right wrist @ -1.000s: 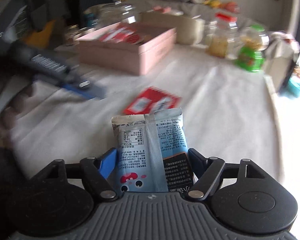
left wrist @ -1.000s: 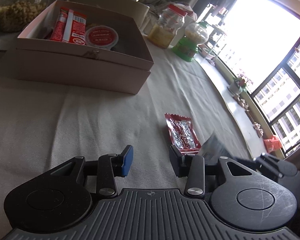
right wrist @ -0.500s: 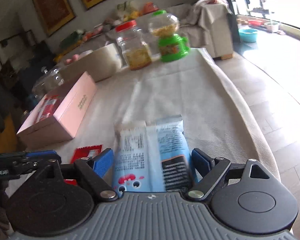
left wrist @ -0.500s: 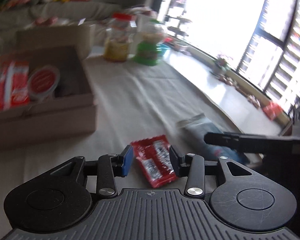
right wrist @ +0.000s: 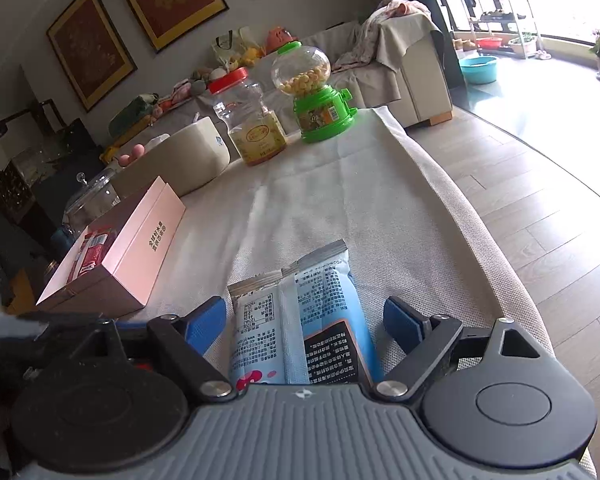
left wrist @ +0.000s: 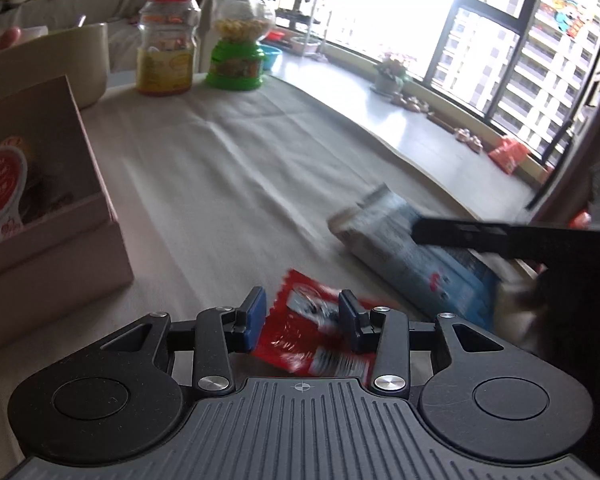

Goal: Organize snacks

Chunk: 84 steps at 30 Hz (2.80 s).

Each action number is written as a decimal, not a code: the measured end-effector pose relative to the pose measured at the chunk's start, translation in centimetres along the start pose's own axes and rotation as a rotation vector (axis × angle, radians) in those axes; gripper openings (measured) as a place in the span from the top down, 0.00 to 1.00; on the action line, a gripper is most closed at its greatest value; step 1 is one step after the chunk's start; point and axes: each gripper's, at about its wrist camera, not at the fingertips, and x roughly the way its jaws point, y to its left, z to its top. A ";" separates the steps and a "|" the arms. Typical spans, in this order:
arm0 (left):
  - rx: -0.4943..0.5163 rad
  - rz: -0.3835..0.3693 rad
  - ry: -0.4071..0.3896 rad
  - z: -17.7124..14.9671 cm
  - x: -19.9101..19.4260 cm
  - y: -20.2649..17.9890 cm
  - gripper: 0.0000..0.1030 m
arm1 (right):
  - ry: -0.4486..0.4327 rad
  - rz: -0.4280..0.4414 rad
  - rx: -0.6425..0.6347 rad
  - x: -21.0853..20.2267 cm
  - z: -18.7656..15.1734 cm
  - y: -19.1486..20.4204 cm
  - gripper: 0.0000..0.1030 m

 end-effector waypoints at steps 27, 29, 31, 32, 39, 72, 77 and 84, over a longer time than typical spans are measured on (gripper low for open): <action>0.201 0.133 -0.019 -3.0 -0.7 -7.8 0.38 | 0.002 0.000 -0.005 0.3 0.0 0.2 0.12; 0.201 0.140 -0.021 -3.0 -0.8 -7.8 0.38 | 0.002 0.001 -0.005 0.3 0.0 0.1 0.12; 0.211 0.157 -0.019 -3.1 -0.9 -7.7 0.41 | 0.002 0.002 -0.004 0.3 0.0 0.2 0.12; 0.209 0.166 -0.017 -3.1 -1.1 -7.6 0.41 | 0.002 0.002 -0.004 0.3 0.1 0.2 0.11; 0.171 0.217 -0.006 -3.2 -1.7 -6.3 0.40 | 0.003 0.007 -0.003 0.3 0.1 0.1 0.10; 0.120 0.199 0.017 -0.5 1.1 -4.0 0.18 | 0.010 0.021 -0.009 0.6 0.3 0.3 0.05; 0.123 0.186 0.010 -0.2 1.5 -3.8 0.18 | 0.012 0.024 -0.011 0.7 0.3 0.3 0.05; 0.127 0.175 0.009 -0.4 1.4 -3.7 0.21 | 0.015 0.026 -0.015 0.8 0.3 0.3 0.03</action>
